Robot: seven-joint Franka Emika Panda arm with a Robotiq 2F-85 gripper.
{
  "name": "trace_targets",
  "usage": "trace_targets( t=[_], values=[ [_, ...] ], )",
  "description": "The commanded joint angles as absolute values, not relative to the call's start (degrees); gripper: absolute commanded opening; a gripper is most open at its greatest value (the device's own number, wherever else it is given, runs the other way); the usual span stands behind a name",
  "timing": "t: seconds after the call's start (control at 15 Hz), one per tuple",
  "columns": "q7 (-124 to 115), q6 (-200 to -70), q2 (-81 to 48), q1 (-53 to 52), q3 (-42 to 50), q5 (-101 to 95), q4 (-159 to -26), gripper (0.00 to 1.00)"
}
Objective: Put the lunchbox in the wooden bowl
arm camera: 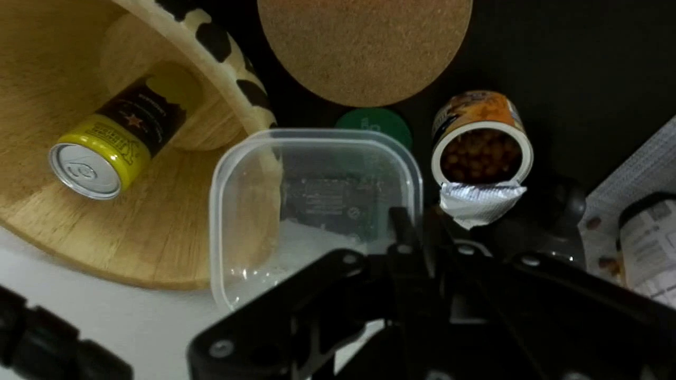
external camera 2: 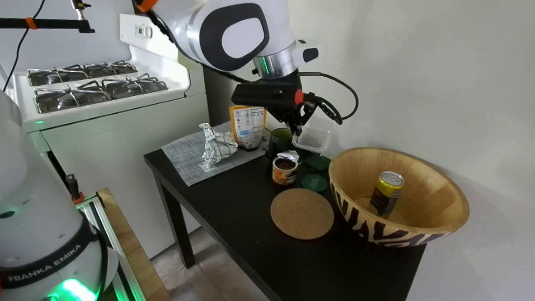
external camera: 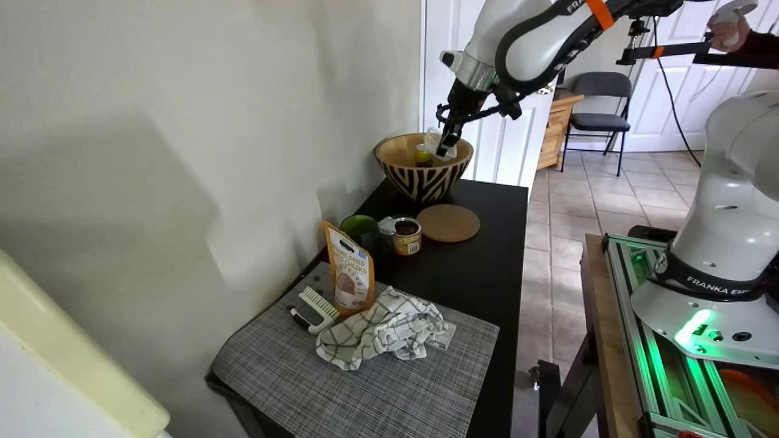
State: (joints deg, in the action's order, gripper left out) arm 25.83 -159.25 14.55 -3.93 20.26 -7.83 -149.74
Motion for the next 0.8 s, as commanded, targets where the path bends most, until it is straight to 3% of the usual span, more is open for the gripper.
trace_targets(
  t=[0.0,0.47,0.73],
  values=[
    [38.5,-155.3,17.3,-17.7,35.9,8.0,-145.8,0.02],
    [45.7,-142.4,6.7,-23.0,47.7,24.5,-131.2,0.02],
    [41.9,-135.4,-4.3,-8.7,36.3,26.4,-124.9,0.02]
  ],
)
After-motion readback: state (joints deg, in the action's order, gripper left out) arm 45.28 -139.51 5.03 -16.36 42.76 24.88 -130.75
